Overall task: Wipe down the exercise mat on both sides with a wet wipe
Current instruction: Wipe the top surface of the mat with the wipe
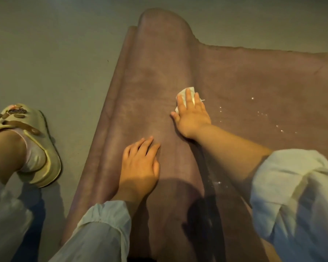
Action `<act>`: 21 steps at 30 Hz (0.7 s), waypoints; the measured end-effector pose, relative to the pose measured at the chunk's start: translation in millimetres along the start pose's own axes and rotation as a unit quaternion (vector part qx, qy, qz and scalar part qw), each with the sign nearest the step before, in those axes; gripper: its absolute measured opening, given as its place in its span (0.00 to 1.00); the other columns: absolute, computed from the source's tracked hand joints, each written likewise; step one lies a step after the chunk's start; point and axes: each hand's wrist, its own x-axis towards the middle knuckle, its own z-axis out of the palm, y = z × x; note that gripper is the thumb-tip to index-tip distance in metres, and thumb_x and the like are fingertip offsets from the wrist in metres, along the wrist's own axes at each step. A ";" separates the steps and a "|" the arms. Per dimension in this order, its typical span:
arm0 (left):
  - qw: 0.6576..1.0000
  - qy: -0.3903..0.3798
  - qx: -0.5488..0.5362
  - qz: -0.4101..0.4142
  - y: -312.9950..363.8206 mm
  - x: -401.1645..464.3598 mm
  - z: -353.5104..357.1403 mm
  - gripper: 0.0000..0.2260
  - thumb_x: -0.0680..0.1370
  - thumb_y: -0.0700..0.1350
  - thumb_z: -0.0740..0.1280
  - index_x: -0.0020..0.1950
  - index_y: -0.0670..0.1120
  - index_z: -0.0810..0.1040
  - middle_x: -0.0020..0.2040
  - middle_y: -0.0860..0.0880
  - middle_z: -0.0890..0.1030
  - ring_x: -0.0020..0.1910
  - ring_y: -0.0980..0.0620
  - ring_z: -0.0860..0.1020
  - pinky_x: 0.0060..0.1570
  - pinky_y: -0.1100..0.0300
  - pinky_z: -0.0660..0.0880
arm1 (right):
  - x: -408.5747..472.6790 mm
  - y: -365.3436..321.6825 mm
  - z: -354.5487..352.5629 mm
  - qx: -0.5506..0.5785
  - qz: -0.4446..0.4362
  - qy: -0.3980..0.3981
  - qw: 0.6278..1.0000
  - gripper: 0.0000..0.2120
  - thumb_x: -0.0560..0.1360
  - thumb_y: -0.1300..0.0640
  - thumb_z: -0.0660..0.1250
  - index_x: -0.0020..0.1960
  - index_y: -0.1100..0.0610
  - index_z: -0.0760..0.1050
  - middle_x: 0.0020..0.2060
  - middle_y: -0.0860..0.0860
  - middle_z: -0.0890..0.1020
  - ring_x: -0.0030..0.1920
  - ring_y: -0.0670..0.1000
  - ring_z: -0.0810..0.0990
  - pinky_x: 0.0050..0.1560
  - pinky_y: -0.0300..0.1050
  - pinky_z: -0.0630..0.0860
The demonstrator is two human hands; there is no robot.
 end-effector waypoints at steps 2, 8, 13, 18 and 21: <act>1.000 0.006 -0.003 -0.008 0.4 0.7 1.6 0.18 0.70 0.44 0.63 0.58 0.46 0.80 0.60 0.46 0.79 0.58 0.45 0.76 0.58 0.53 0.65 | 15.5 2.8 -8.6 0.034 0.012 -0.002 0.999 0.29 0.82 0.44 0.47 0.77 0.51 0.41 0.76 0.55 0.37 0.76 0.58 0.38 0.74 0.54 0.41; 1.000 -0.013 -0.010 -0.016 1.3 0.6 -0.6 0.18 0.71 0.44 0.62 0.60 0.46 0.78 0.62 0.46 0.77 0.60 0.45 0.74 0.58 0.51 0.65 | -4.4 2.9 -6.5 0.116 0.020 -0.012 0.993 0.26 0.83 0.49 0.45 0.77 0.50 0.41 0.76 0.55 0.37 0.76 0.57 0.40 0.74 0.51 0.42; 0.999 -0.034 -0.005 -0.013 2.8 -0.4 -5.6 0.18 0.72 0.44 0.62 0.60 0.45 0.78 0.63 0.44 0.76 0.60 0.43 0.74 0.58 0.48 0.67 | -87.2 3.8 25.9 0.177 0.007 -0.030 0.984 0.28 0.82 0.48 0.47 0.77 0.49 0.37 0.76 0.55 0.37 0.76 0.57 0.42 0.74 0.50 0.42; 0.999 -0.028 -0.001 -0.024 7.8 -2.1 -5.3 0.18 0.70 0.39 0.67 0.61 0.44 0.77 0.64 0.43 0.76 0.61 0.41 0.73 0.60 0.47 0.64 | -182.6 -9.1 62.6 0.197 0.028 -0.046 0.979 0.30 0.82 0.45 0.45 0.74 0.53 0.30 0.75 0.52 0.35 0.75 0.51 0.35 0.67 0.39 0.31; 0.990 -0.014 -0.064 -0.127 30.0 2.1 -2.8 0.18 0.72 0.37 0.64 0.61 0.43 0.76 0.66 0.43 0.73 0.66 0.43 0.69 0.66 0.48 0.56 | -228.9 -19.1 67.3 0.206 0.034 -0.045 0.977 0.30 0.81 0.43 0.44 0.74 0.52 0.33 0.76 0.53 0.40 0.76 0.51 0.38 0.68 0.37 0.30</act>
